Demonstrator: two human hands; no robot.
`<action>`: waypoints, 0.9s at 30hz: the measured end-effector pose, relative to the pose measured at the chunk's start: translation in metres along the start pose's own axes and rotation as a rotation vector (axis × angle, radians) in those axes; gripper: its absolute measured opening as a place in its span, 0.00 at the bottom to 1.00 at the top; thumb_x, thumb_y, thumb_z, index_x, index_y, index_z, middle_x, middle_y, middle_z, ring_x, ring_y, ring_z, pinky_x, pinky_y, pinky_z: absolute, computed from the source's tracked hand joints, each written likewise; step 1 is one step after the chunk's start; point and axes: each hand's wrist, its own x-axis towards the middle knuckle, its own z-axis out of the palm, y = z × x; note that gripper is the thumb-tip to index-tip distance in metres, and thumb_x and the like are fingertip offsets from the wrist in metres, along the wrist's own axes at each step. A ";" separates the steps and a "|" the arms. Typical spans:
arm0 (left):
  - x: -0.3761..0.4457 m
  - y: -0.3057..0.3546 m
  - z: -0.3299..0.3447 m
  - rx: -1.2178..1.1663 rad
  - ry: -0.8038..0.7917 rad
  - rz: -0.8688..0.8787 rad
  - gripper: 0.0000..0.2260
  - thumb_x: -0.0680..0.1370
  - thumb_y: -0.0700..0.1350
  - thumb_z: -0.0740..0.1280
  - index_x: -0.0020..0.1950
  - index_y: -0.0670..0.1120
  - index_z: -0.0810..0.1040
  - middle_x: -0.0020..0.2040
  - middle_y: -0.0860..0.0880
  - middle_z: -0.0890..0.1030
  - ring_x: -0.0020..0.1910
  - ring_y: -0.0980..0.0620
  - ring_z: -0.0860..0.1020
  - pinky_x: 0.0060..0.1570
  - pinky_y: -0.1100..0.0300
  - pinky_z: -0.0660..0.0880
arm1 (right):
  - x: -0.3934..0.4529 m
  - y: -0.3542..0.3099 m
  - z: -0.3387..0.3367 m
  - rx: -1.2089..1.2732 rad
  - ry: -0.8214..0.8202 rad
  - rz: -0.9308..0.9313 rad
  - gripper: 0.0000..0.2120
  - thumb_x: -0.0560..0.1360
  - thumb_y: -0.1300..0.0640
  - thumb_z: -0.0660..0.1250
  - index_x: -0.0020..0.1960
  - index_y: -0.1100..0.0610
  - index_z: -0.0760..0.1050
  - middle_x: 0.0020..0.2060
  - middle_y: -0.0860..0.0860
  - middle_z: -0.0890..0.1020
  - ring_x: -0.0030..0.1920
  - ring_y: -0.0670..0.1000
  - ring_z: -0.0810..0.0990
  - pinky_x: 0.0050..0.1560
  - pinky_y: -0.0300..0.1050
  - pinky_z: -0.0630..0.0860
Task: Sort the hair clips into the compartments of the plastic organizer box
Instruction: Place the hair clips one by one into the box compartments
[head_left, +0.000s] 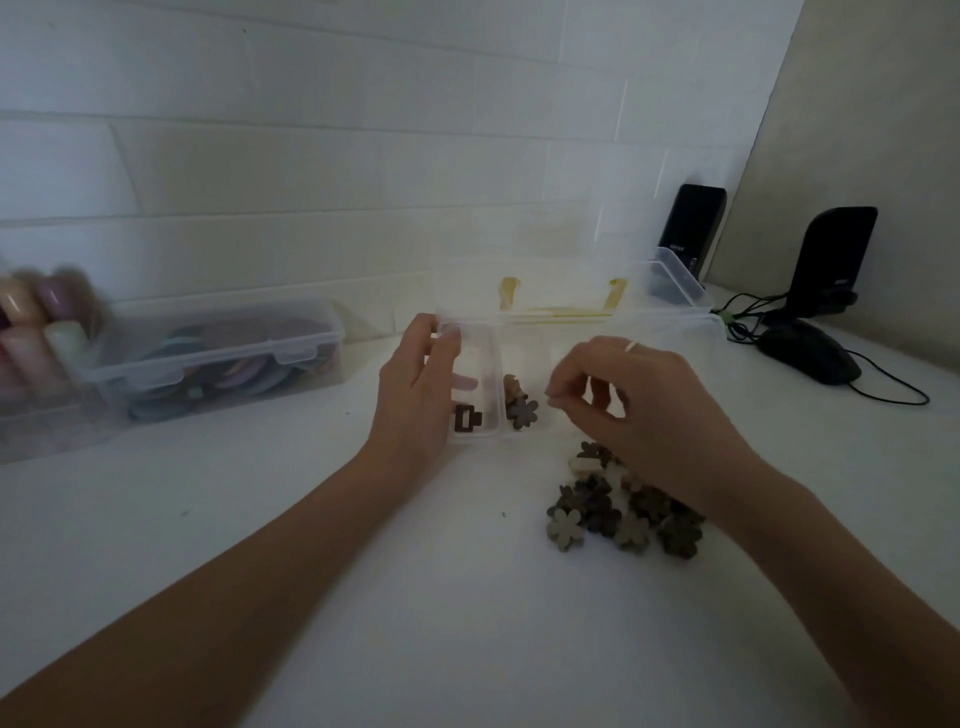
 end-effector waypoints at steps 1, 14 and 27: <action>0.001 0.000 -0.001 -0.003 0.008 -0.010 0.08 0.74 0.56 0.57 0.36 0.61 0.72 0.47 0.49 0.77 0.41 0.46 0.83 0.38 0.50 0.76 | 0.000 0.003 -0.004 0.004 -0.080 0.000 0.06 0.73 0.59 0.68 0.42 0.48 0.77 0.36 0.41 0.78 0.36 0.43 0.75 0.36 0.32 0.69; 0.006 -0.004 -0.005 0.021 0.050 -0.029 0.10 0.81 0.51 0.56 0.41 0.56 0.71 0.46 0.51 0.76 0.39 0.47 0.81 0.37 0.54 0.73 | -0.002 0.016 -0.022 -0.070 -0.357 0.034 0.06 0.69 0.47 0.71 0.46 0.41 0.80 0.34 0.42 0.76 0.37 0.39 0.72 0.37 0.38 0.72; 0.007 -0.006 -0.006 0.018 0.043 -0.028 0.10 0.81 0.50 0.56 0.41 0.55 0.70 0.46 0.51 0.76 0.39 0.47 0.81 0.36 0.56 0.72 | -0.005 0.010 -0.011 -0.255 -0.447 0.172 0.09 0.73 0.42 0.65 0.53 0.39 0.78 0.34 0.38 0.73 0.35 0.39 0.71 0.33 0.33 0.64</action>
